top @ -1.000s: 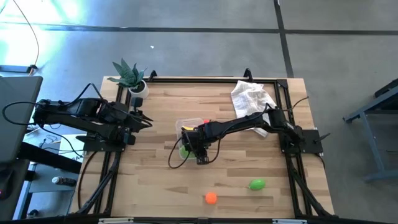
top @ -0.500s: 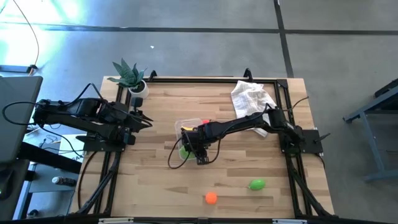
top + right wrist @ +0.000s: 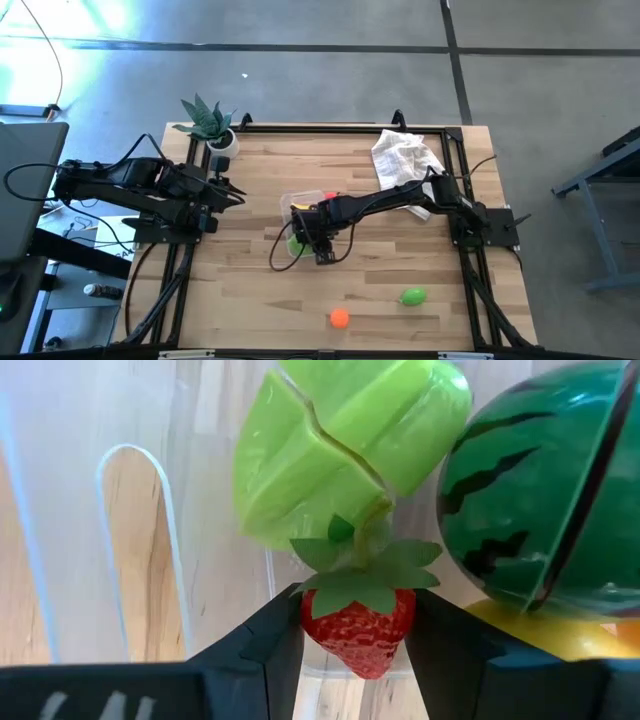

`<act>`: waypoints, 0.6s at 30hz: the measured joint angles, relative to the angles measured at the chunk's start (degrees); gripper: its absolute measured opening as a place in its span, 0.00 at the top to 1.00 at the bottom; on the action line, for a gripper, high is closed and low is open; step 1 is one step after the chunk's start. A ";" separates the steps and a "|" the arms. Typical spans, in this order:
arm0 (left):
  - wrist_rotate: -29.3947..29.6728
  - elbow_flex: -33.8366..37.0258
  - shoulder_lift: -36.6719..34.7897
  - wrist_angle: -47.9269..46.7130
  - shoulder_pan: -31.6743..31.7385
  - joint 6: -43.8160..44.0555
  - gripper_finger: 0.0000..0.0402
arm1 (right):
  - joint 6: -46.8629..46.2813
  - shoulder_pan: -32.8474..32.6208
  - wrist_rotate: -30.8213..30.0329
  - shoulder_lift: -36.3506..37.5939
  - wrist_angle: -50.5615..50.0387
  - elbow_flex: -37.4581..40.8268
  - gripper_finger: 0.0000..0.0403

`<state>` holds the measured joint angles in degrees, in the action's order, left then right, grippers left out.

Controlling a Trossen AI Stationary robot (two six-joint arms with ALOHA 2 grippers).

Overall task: Pick and placing Produce into tupperware
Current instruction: Put the strawberry into the bin

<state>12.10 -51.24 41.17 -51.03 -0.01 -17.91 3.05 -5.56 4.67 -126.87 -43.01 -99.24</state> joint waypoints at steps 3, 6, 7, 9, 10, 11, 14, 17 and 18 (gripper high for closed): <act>-0.01 0.00 0.00 0.00 -0.01 0.01 0.79 | 0.00 0.02 0.08 0.00 0.57 0.00 0.63; -0.02 0.00 0.00 0.00 -0.02 0.01 0.79 | 0.00 0.02 0.09 0.00 0.64 0.00 0.63; -0.01 0.00 0.00 0.00 -0.01 0.01 0.79 | -0.02 0.02 0.09 0.00 0.64 0.00 0.63; -0.02 0.00 -0.02 0.00 -0.02 0.02 0.79 | 0.00 0.02 0.09 0.00 0.64 0.00 0.63; 0.00 0.00 0.00 0.00 -0.01 0.00 0.79 | -0.01 0.02 0.09 0.00 0.64 0.00 0.63; -0.01 0.00 0.00 0.00 -0.01 0.00 0.79 | 0.00 0.02 0.09 0.00 0.65 0.00 0.63; -0.02 0.00 0.00 0.00 -0.02 0.00 0.79 | -0.01 0.02 0.09 -0.01 0.66 0.00 0.63; -0.01 0.00 0.00 0.00 -0.01 0.01 0.79 | -0.02 0.02 0.09 -0.02 0.68 0.00 0.63; -0.02 0.00 0.00 0.00 0.00 0.00 0.79 | 0.00 0.02 0.09 -0.02 0.68 0.00 0.63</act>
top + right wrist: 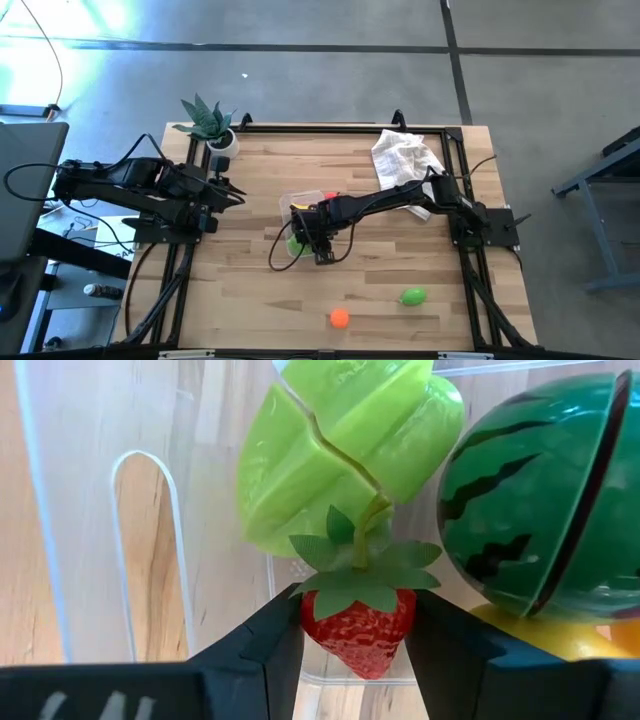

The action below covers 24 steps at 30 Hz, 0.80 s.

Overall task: Pick and placing Produce into tupperware
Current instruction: Put the strawberry into the bin

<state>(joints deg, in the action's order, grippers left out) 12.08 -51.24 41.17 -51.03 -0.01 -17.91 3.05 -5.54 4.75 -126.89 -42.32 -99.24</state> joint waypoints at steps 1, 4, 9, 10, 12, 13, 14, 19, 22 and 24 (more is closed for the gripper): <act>0.02 0.00 0.00 0.00 0.00 0.00 0.79 | -0.02 0.00 0.00 0.00 0.03 0.00 0.63; 0.01 0.00 0.00 0.00 0.00 0.00 0.79 | -0.02 0.00 0.00 0.00 0.33 0.00 0.63; 0.01 0.00 0.00 0.00 0.00 0.00 0.79 | -0.02 0.00 0.00 0.00 0.78 0.00 0.63; 0.00 0.00 0.00 0.00 -0.01 0.00 0.79 | -0.02 0.00 0.00 0.00 0.84 0.00 0.63; 0.00 0.00 0.00 0.00 -0.02 0.02 0.79 | -0.02 0.00 0.00 0.00 1.03 0.00 0.63; -0.01 0.00 0.00 0.00 -0.01 0.00 0.79 | -0.02 0.00 0.00 0.00 1.07 0.00 0.63; 0.00 0.00 0.00 0.00 0.00 0.00 0.79 | -0.02 0.00 0.00 0.00 1.07 0.00 0.63; -0.01 0.00 0.00 0.01 -0.01 0.00 0.79 | -0.02 0.00 0.00 0.00 1.07 0.00 0.62; 0.00 0.00 0.00 0.01 -0.02 0.01 0.79 | -0.15 0.00 -0.08 -0.01 1.06 0.00 0.57; 0.02 0.00 -0.02 0.00 -0.02 0.00 0.79 | -0.19 0.00 -0.11 -0.04 1.05 0.00 0.54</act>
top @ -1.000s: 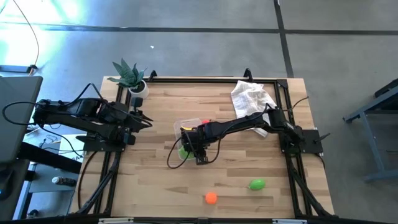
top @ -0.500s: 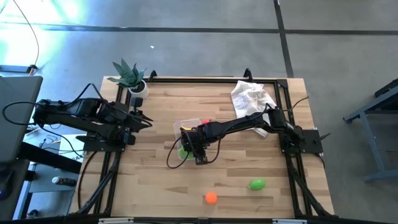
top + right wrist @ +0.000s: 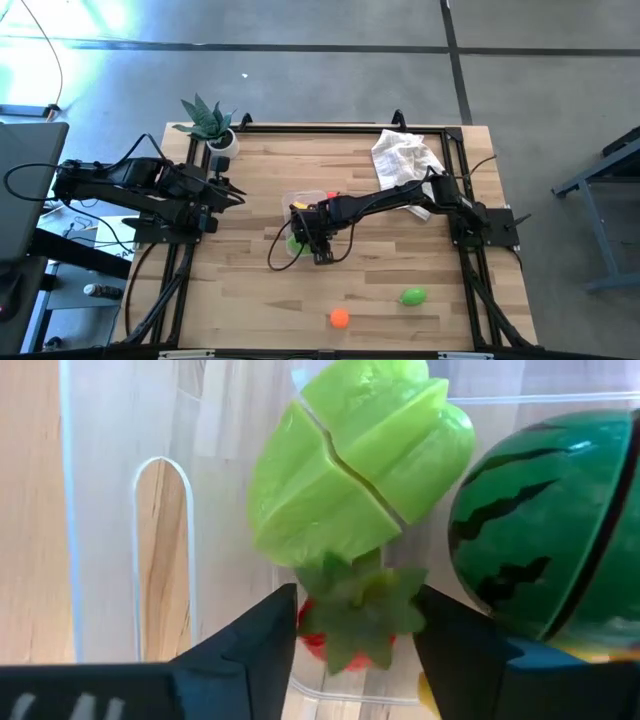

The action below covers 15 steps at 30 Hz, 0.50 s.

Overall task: Pick and placing Produce into tupperware
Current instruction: Put the strawberry into the bin, then put the melon into the bin

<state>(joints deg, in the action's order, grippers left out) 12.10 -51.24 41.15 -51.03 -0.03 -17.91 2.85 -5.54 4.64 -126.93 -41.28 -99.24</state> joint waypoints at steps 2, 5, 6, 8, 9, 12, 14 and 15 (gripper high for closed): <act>0.00 0.00 0.01 0.00 0.00 0.00 0.79 | 0.00 0.00 -0.02 -0.02 0.00 0.00 0.51; 0.00 0.00 0.01 0.00 0.00 0.00 0.79 | 0.00 0.02 -0.04 -0.02 0.00 0.00 0.50; 0.00 0.00 0.02 0.00 0.02 0.00 0.79 | 0.00 0.02 -0.04 -0.02 0.00 0.00 0.50; 0.00 0.00 0.02 0.00 0.02 0.00 0.79 | 0.04 0.02 -0.04 -0.02 0.00 0.00 0.50; 0.00 0.00 0.02 0.00 0.02 0.00 0.79 | 0.01 0.02 -0.05 0.04 -0.01 0.00 0.50; 0.00 0.00 0.00 0.00 0.02 0.00 0.79 | 0.07 0.02 -1.24 0.51 -0.02 0.04 0.50; -0.01 0.00 0.02 0.00 0.01 0.00 0.79 | 0.17 0.02 -2.38 1.11 -0.11 0.07 0.50; -0.01 0.00 0.02 0.00 0.02 0.00 0.79 | 0.11 0.02 -2.48 1.37 -0.13 0.07 0.50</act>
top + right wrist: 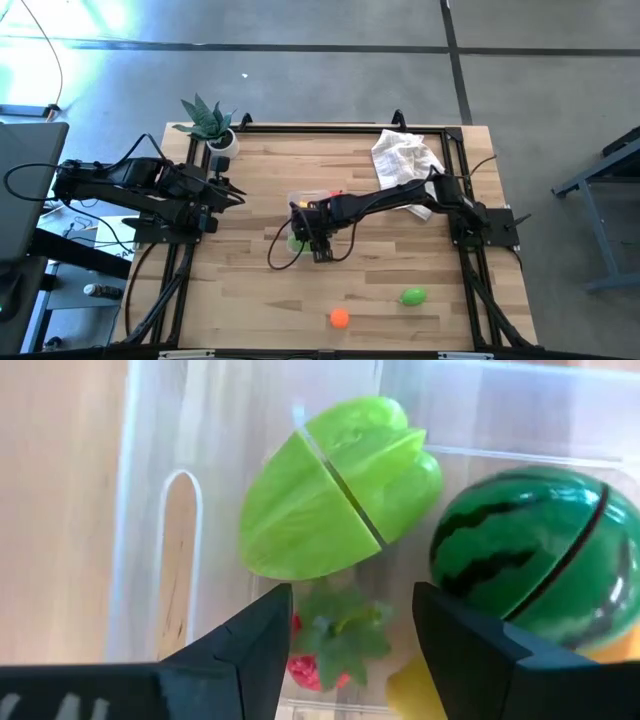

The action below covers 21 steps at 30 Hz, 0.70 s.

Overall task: Pick and placing Produce into tupperware
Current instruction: Put the melon into the bin

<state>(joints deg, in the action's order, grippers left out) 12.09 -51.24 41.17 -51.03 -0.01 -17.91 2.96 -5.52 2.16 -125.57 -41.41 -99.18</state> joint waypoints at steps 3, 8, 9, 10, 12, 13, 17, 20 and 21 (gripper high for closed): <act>0.00 0.00 0.00 0.00 -0.01 0.00 0.79 | -0.41 0.00 0.03 0.29 0.01 0.00 0.50; 0.01 0.00 0.00 0.00 -0.01 0.00 0.79 | -0.38 -0.17 0.06 0.29 -0.20 -0.04 0.50; 0.01 0.00 0.00 0.00 0.00 0.01 0.79 | -0.37 -0.23 0.08 0.29 -1.04 -0.49 0.50; -0.01 0.00 0.00 0.00 0.00 0.00 0.79 | -0.26 -0.24 0.07 0.27 -2.33 -1.33 0.50; 0.01 0.00 -0.02 0.01 -0.02 0.00 0.79 | 0.20 -0.26 -0.24 0.32 -3.04 -3.25 0.50; 0.01 0.00 -0.01 0.00 0.00 0.00 0.79 | 0.53 -0.26 -0.66 0.36 -3.65 -4.20 0.50; 0.01 0.00 0.00 0.00 0.00 0.00 0.79 | 1.72 -0.26 -2.60 0.33 -8.12 -9.52 0.50; -0.01 0.00 -0.01 0.00 -0.02 0.00 0.79 | 1.96 -0.23 -4.03 0.36 -13.01 -14.25 0.50; 0.00 0.00 0.00 0.01 -0.02 0.00 0.79 | 1.82 -0.24 -4.49 0.36 -14.92 -16.03 0.50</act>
<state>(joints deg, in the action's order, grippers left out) 12.09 -51.24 41.17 -51.01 -0.03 -17.91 4.78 -5.76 -2.32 -125.21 -56.32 -115.21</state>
